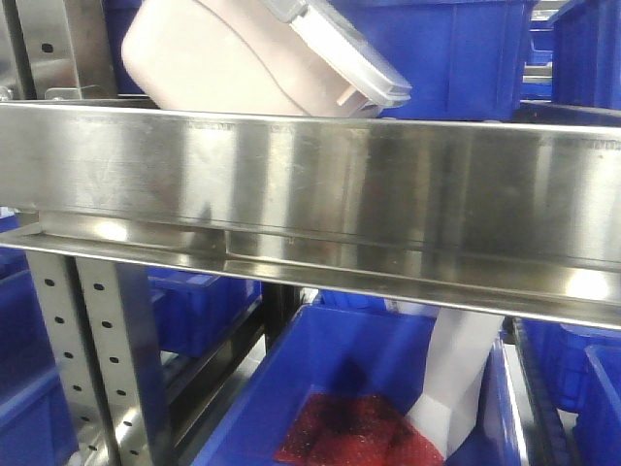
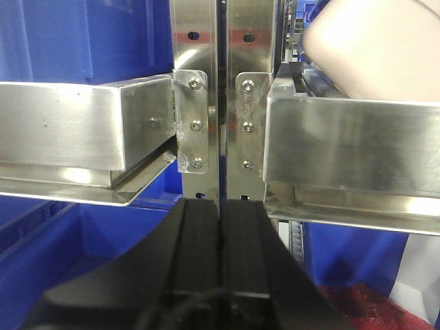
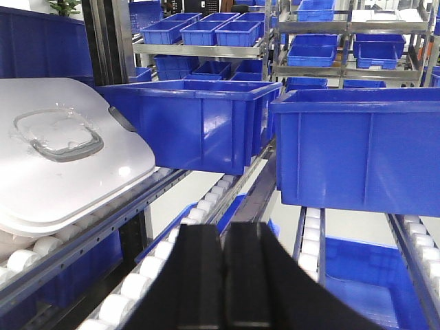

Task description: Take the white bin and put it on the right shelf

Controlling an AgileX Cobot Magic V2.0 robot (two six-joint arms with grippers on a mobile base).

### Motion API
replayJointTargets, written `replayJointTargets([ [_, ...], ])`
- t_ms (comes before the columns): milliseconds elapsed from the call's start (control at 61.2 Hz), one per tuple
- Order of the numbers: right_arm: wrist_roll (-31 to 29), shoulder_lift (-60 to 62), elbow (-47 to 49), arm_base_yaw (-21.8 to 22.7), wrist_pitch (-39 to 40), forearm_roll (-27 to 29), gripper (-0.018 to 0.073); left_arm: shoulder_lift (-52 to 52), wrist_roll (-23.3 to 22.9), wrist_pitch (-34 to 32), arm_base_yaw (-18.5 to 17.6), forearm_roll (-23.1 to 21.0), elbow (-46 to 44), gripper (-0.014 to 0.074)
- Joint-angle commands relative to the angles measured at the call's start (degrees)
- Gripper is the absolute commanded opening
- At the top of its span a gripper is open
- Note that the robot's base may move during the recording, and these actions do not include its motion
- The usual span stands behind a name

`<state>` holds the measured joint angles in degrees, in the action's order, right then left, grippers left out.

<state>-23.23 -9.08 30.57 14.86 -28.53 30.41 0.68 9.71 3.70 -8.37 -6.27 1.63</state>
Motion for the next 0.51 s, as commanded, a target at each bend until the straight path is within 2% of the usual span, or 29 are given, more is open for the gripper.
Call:
replayJointTargets([
  [0,-0.11,-0.75,1.47,0.33,4.89,0.94,0.0069,0.69,-0.49,-5.46,-0.28,-0.46,0.55,-0.0118],
  [343,-0.11,-0.75,1.47,0.33,4.89,0.88,0.0069,0.69,-0.49,-5.46,-0.28,-0.46,0.55,-0.0118],
  [491,-0.11,-0.75,1.3,0.33,5.48,-1.36,0.0069,0.69,-0.49,-5.46,-0.28,-0.46,0.55,-0.0118],
])
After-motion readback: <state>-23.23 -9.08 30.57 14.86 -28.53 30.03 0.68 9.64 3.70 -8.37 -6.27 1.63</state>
